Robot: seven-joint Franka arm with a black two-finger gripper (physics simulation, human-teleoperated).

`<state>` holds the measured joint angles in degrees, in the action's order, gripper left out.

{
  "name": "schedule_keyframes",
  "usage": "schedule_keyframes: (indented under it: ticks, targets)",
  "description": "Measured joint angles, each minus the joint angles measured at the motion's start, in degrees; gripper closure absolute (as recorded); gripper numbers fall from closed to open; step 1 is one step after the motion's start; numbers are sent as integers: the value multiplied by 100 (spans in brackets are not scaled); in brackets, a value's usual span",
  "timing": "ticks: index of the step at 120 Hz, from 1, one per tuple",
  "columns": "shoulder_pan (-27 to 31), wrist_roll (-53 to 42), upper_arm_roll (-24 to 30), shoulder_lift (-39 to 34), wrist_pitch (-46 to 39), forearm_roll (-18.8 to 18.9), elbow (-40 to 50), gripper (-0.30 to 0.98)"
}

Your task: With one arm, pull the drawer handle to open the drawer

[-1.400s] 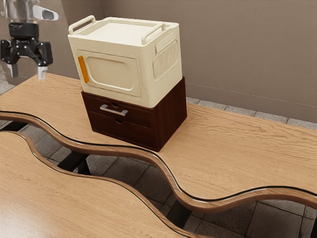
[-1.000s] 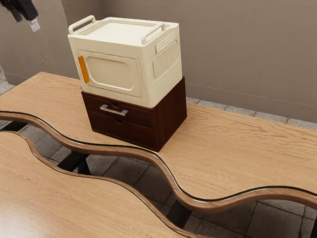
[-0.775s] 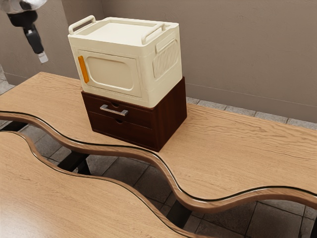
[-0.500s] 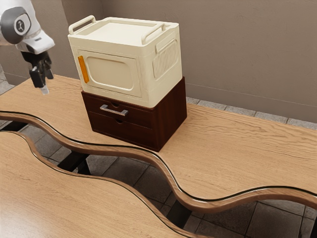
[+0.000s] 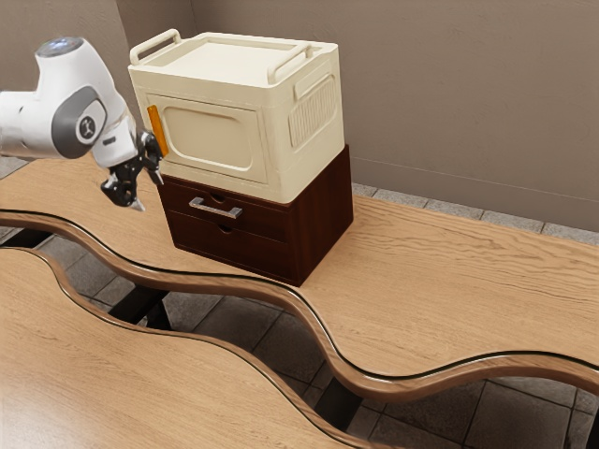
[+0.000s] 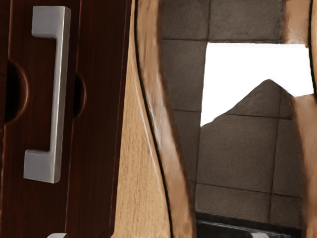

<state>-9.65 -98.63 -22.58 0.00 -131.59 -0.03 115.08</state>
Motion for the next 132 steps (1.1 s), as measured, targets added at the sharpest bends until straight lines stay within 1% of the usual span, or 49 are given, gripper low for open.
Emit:
schedule_keyframes:
  ticks: [24, 44, 68, 106, 132]
  targets:
    - [56, -339, 35, 303, -518, -203, -1, 31]
    - [7, -548, 132, 314, -699, -375, 65, 34]
    - [-42, -735, 184, 333, -786, -469, 137, 35]
    - [10, -933, 255, 596, -880, -632, 123, 36]
    - [0, -1015, 315, 738, -1099, -797, 109, 37]
